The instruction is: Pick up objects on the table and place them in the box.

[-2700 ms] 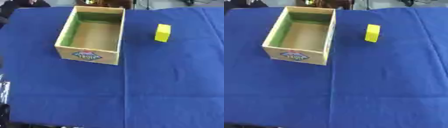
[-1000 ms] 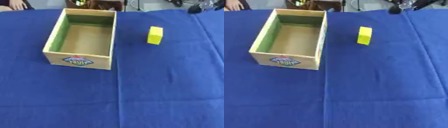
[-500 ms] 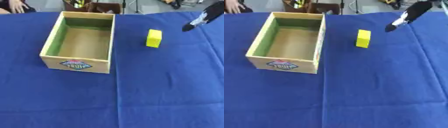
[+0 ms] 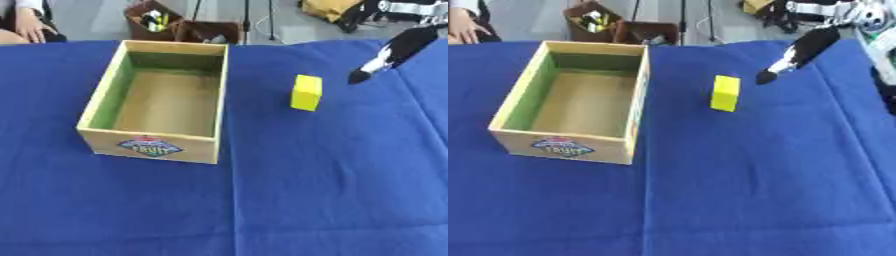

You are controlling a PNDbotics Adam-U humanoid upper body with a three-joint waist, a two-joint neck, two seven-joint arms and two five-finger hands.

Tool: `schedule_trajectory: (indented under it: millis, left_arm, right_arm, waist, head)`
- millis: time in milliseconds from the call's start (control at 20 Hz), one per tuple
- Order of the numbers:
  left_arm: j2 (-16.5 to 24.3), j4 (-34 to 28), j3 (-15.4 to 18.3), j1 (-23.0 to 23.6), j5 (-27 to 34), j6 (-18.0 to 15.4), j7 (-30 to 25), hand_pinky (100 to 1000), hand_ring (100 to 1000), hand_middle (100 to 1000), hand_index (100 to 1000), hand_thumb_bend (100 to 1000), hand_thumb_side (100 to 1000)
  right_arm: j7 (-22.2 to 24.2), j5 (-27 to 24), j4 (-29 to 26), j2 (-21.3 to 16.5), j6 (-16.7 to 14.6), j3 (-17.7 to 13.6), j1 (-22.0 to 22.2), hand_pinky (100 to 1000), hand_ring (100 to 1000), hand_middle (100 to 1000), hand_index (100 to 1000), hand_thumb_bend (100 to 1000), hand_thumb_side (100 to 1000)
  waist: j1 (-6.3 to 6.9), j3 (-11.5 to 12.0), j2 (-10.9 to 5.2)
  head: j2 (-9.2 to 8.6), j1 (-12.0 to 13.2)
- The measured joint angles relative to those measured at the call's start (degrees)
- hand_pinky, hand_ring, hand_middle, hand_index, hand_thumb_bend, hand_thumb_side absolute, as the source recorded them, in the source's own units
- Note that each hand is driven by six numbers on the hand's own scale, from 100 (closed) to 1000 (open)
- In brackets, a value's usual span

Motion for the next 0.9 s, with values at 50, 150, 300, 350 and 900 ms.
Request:
schedule_trajectory:
  millis: [50, 150, 300, 350, 900]
  left_arm:
    - [-0.14, 0.0, 0.0, -0.03, 0.0, 0.02, -0.02, 485, 592, 646, 811, 153, 1000]
    - [-0.14, 0.0, 0.0, -0.08, 0.0, 0.05, -0.05, 485, 591, 646, 811, 153, 1000]
    - [-0.17, 0.0, -0.01, -0.21, 0.0, 0.09, -0.1, 485, 591, 646, 811, 151, 1000]
    - [-0.18, 0.0, -0.01, -0.35, 0.0, 0.1, -0.11, 485, 591, 646, 811, 150, 1000]
    - [-0.67, 0.0, -0.01, -1.03, -0.21, 0.17, -0.17, 485, 590, 646, 809, 142, 1000]
  right_arm:
    - [-0.22, 0.37, 0.13, 0.39, 0.6, 0.0, 0.0, 834, 861, 771, 952, 851, 594]
    - [-0.6, 1.15, 0.23, 1.12, 1.73, 0.01, 0.0, 832, 859, 766, 951, 850, 592]
    - [-1.08, 2.23, 0.52, 2.23, 3.12, 0.05, 0.0, 831, 858, 765, 949, 849, 587]
    - [-1.2, 2.54, 0.56, 2.59, 3.5, 0.06, 0.0, 831, 858, 766, 948, 848, 584]
    - [-2.35, 6.07, 1.1, 5.11, 7.34, 0.4, 0.7, 830, 861, 769, 941, 841, 573]
  waist:
    - [0.05, 0.07, 0.03]
    - [0.08, 0.17, 0.05]
    - [0.06, 0.24, 0.36]
    - [0.06, 0.27, 0.44]
    - [0.05, 0.6, 1.23]
  head:
    - [-0.12, -0.11]
    - [-0.38, -0.23]
    - [-0.47, -0.44]
    - [-0.47, -0.51]
    - [0.13, -0.52]
